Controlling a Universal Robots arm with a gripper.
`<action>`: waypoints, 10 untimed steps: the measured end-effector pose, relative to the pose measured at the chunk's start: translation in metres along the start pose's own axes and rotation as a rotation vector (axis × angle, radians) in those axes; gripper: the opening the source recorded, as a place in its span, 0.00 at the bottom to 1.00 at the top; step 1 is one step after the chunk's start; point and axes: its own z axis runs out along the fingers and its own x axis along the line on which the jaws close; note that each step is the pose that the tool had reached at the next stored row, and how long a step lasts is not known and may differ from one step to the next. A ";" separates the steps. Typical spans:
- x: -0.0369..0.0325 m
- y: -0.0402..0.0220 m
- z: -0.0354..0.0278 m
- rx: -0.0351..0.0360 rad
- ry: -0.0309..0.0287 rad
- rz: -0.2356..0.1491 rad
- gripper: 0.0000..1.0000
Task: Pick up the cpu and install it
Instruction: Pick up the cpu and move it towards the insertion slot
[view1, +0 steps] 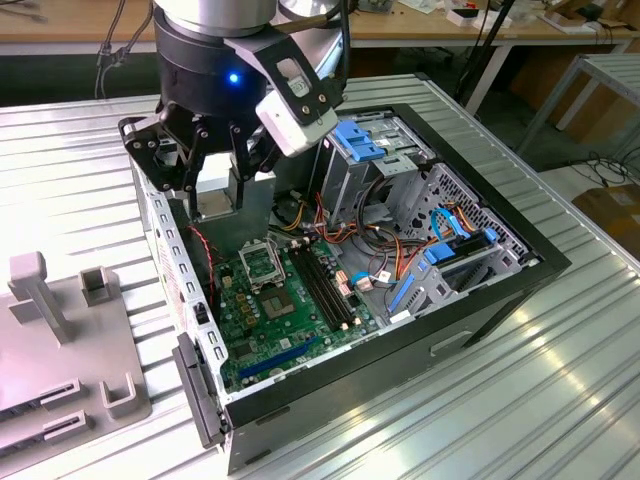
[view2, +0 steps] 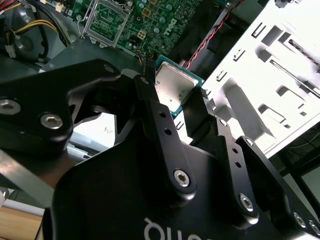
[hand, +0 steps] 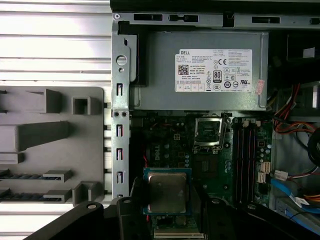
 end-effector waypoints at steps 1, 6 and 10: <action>-0.0009 0.0000 0.0000 0.0000 0.0000 0.000 0.47; -0.0010 0.0000 0.0000 0.0000 0.0000 0.000 0.47; -0.0022 0.0000 0.0000 0.0000 0.0000 0.000 0.47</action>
